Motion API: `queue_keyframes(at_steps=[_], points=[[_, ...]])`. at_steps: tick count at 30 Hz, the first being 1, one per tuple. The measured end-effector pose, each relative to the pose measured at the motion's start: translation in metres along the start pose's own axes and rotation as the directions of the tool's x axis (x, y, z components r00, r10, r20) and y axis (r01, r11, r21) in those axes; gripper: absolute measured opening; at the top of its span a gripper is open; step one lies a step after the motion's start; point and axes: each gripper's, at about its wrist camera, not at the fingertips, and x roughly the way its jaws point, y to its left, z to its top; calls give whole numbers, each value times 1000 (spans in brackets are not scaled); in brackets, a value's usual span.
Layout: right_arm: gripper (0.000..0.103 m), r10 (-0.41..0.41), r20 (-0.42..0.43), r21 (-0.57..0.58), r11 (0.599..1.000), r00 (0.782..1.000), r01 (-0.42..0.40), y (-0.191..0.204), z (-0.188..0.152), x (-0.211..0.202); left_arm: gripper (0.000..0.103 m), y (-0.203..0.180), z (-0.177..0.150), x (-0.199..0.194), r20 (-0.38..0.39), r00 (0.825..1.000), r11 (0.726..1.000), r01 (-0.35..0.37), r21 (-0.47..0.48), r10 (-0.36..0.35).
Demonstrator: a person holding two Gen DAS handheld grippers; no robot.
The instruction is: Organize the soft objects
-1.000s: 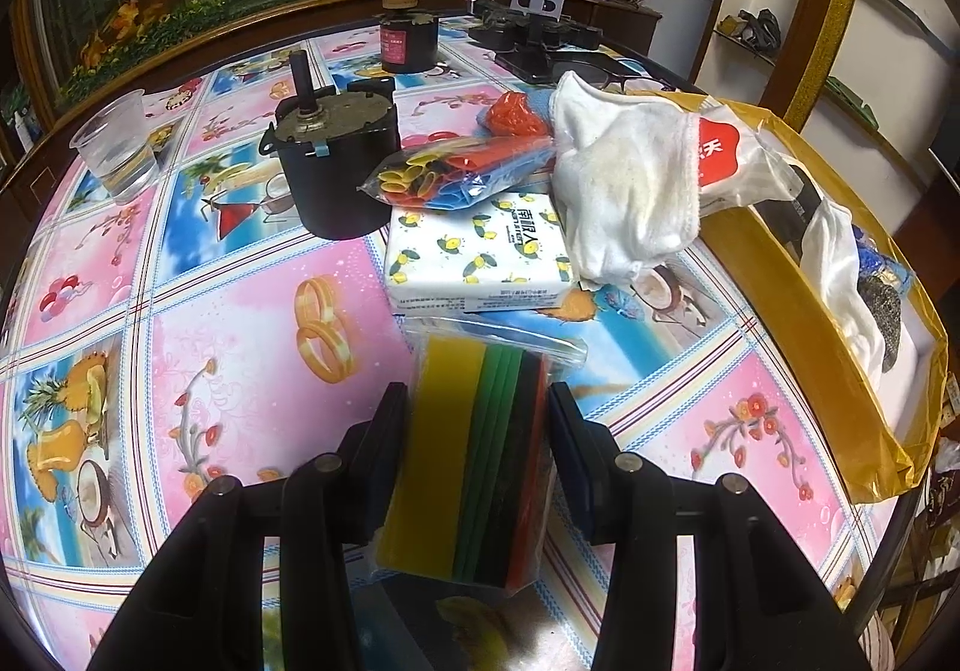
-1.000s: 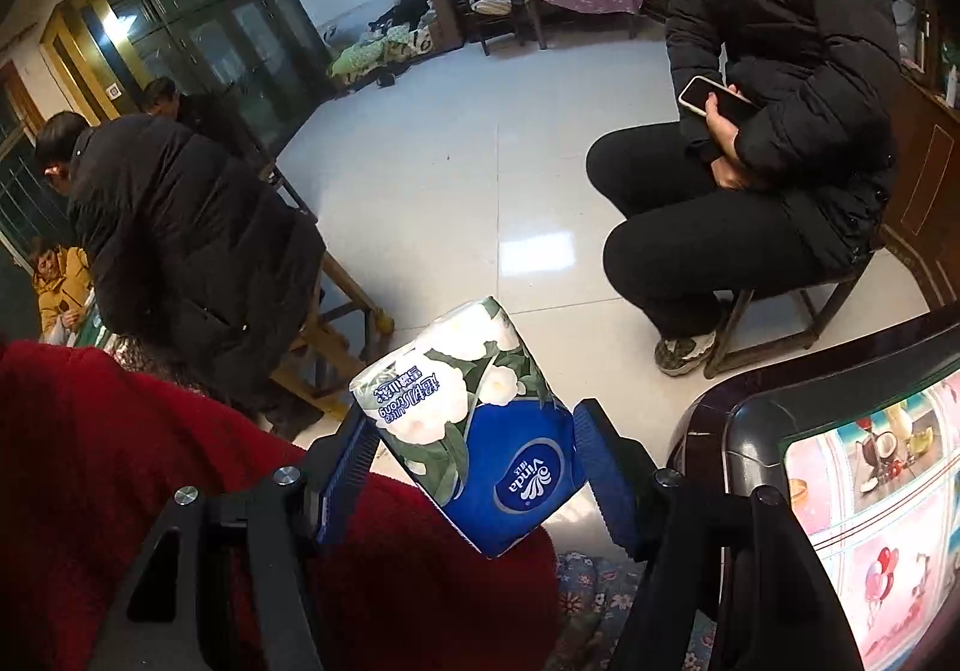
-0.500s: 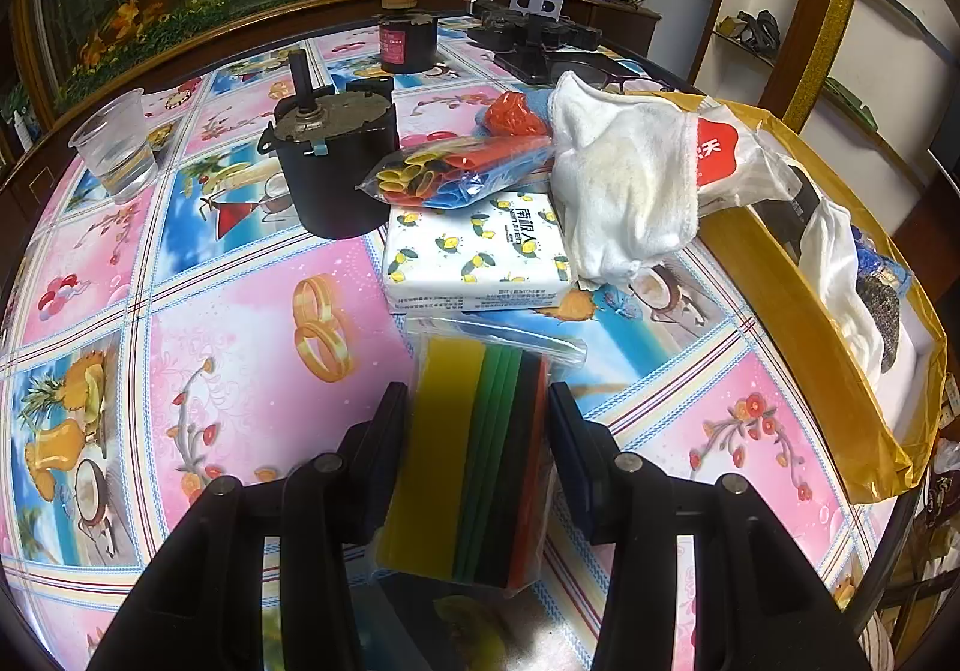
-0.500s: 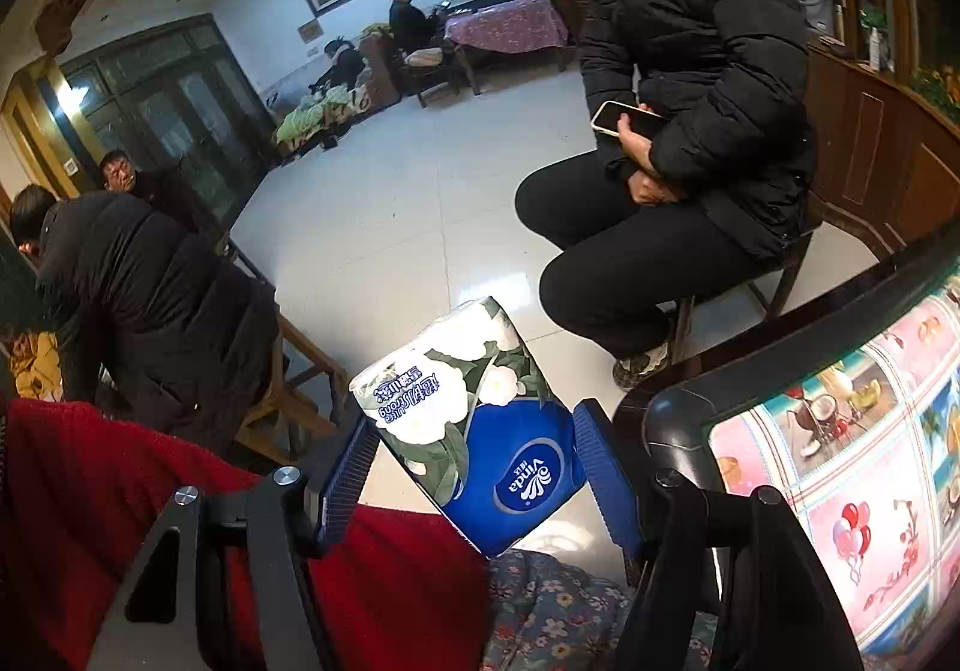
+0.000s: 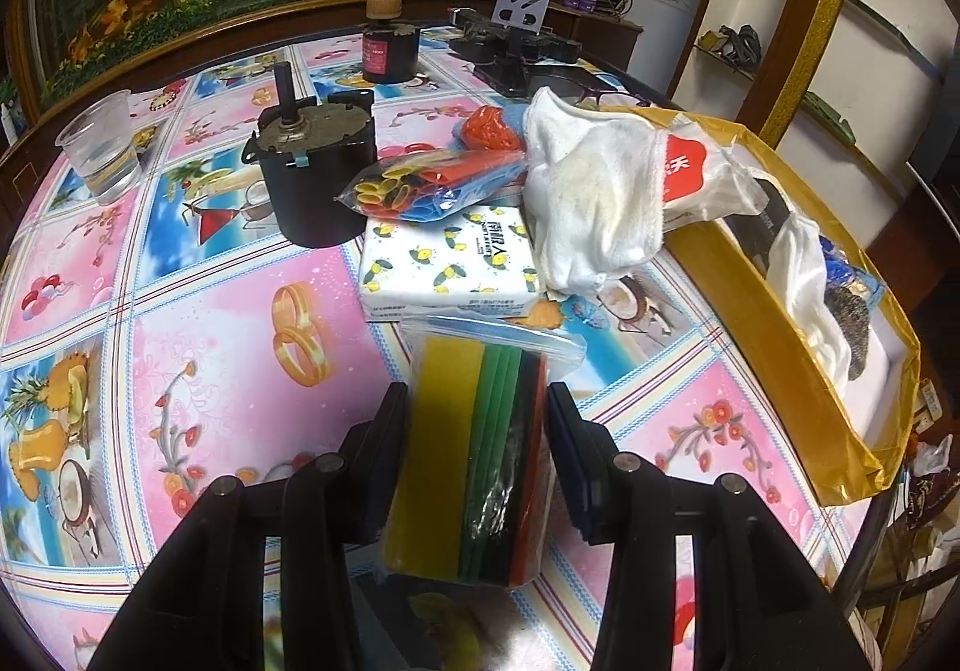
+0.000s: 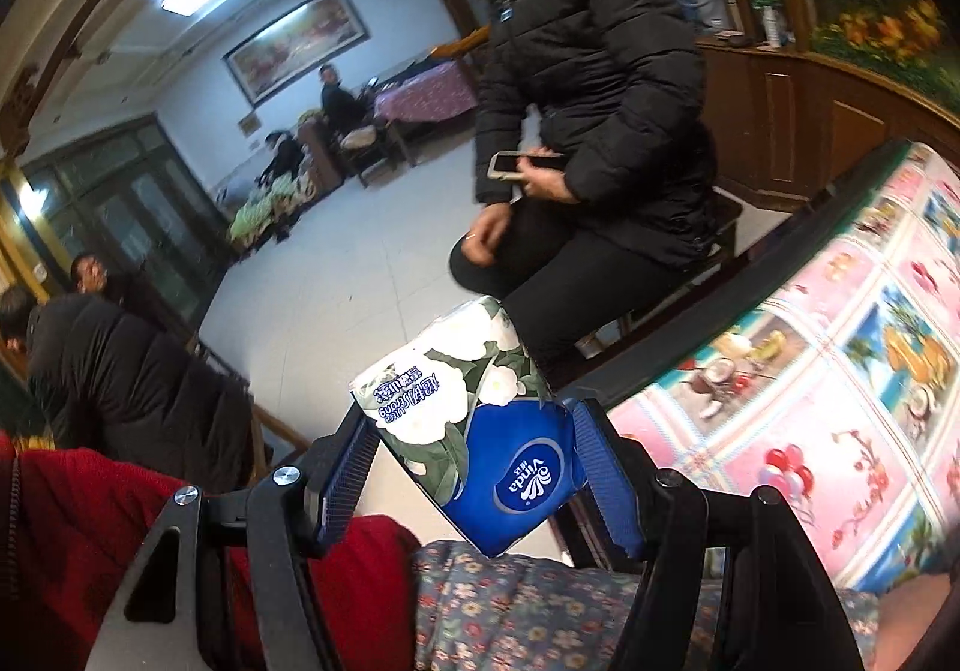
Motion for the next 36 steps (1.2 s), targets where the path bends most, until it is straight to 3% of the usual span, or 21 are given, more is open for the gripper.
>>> queue_keyframes(at_steps=[14,36], points=[[71,-65,230,196,980,971,19,-78,-21,-97,43,-4,-2,7,-17,1000,1000,3,3,-3],[71,-115,349,293,956,930,9,-118,-50,-159,43,-4,1,7,-16,1000,1000,17,7,-17]])
